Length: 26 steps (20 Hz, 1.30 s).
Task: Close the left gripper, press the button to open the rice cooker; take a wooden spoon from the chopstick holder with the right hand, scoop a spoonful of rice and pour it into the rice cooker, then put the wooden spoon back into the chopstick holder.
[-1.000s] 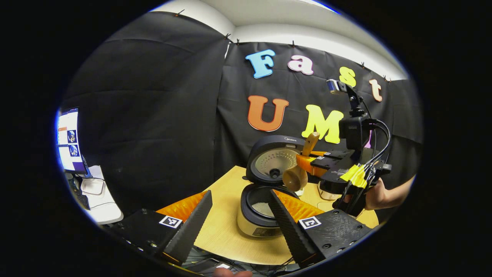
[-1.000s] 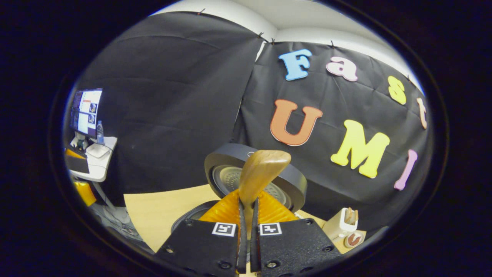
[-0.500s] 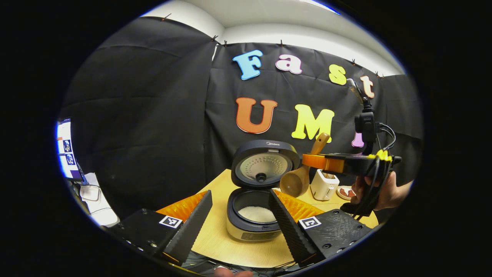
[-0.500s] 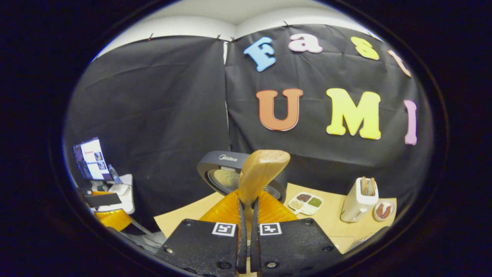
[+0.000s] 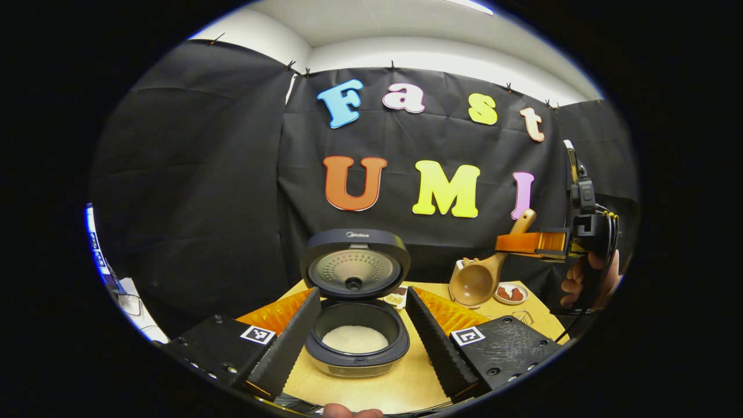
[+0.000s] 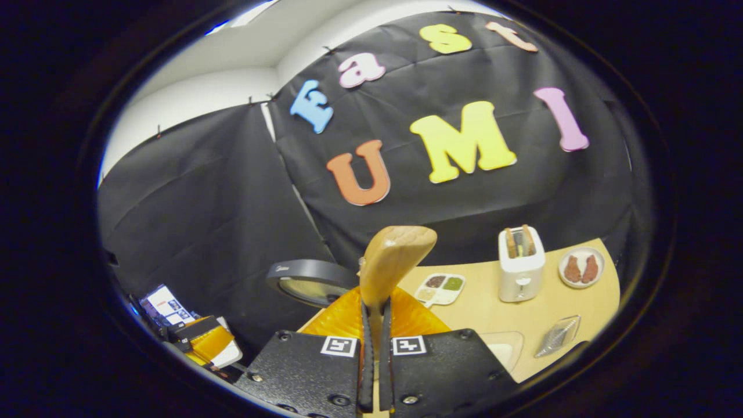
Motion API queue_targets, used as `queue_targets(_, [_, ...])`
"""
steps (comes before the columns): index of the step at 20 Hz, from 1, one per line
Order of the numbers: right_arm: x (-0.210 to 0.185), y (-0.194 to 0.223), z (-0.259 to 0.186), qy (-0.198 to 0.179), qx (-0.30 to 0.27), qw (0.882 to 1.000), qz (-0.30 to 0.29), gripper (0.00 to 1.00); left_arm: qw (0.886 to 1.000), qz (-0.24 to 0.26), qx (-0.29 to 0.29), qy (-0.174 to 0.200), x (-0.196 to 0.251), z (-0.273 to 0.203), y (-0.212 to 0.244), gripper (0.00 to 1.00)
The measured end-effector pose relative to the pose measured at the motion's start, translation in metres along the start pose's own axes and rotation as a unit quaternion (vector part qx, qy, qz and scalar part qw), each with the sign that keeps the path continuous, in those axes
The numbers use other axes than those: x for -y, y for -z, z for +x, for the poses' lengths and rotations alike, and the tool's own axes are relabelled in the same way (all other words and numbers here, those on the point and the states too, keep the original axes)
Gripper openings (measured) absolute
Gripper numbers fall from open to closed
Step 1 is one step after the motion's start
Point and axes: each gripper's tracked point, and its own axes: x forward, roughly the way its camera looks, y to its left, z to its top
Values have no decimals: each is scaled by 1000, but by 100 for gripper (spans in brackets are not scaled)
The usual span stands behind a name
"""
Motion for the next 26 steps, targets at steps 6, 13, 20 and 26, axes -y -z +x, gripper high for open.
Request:
queue_targets(6, [129, -21, -43, 102, 23, 993, 62, 9, 1000, 0, -1, 12, 38, 23, -6, 95])
queue_targets(13, [245, 2, -66, 198, 14, 974, 114, 9, 1000, 7, -5, 7, 67, 36, -15, 95])
queue_targets(20, [310, 53, -59, 263, -16, 955, 137, 9, 1000, 17, -16, -1, 87, 40, -16, 95])
queue_targets(26, [342, 91, -38, 293, -32, 943, 156, 9, 999, 2, -32, -18, 89, 36, -10, 95])
